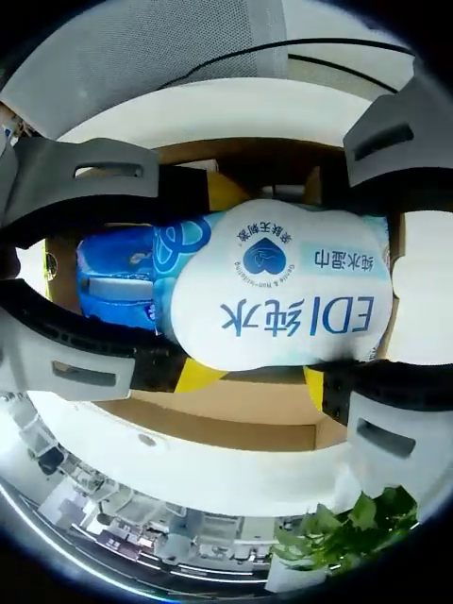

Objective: Operate the shoe box by opening the lid, removing the specified soft item, and placing it in the target area until the item is outside and the box remains undamaged.

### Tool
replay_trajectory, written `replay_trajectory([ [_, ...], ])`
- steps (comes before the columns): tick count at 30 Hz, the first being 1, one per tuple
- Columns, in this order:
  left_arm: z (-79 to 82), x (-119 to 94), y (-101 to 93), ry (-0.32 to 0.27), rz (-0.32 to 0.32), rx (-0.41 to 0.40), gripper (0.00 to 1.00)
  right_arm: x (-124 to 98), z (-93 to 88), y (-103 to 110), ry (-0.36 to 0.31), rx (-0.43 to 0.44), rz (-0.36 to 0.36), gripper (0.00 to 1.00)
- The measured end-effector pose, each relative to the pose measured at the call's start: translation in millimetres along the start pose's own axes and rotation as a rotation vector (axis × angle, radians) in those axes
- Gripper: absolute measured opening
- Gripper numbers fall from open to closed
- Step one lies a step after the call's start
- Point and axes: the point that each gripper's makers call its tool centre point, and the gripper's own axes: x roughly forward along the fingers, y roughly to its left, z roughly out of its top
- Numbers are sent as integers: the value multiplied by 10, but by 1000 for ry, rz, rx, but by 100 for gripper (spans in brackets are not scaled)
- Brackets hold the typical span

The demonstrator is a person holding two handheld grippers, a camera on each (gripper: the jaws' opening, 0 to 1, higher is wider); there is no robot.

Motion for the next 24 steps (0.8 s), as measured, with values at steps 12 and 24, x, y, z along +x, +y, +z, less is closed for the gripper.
replay_trajectory([
  [12, 198, -98, 12, -4, -18, 4, 60, -222, -14, -38, -15, 16, 2, 48],
  [24, 519, -115, 22, -27, -30, 20, 60, -496, -147, -97, -20, 33, -10, 48],
])
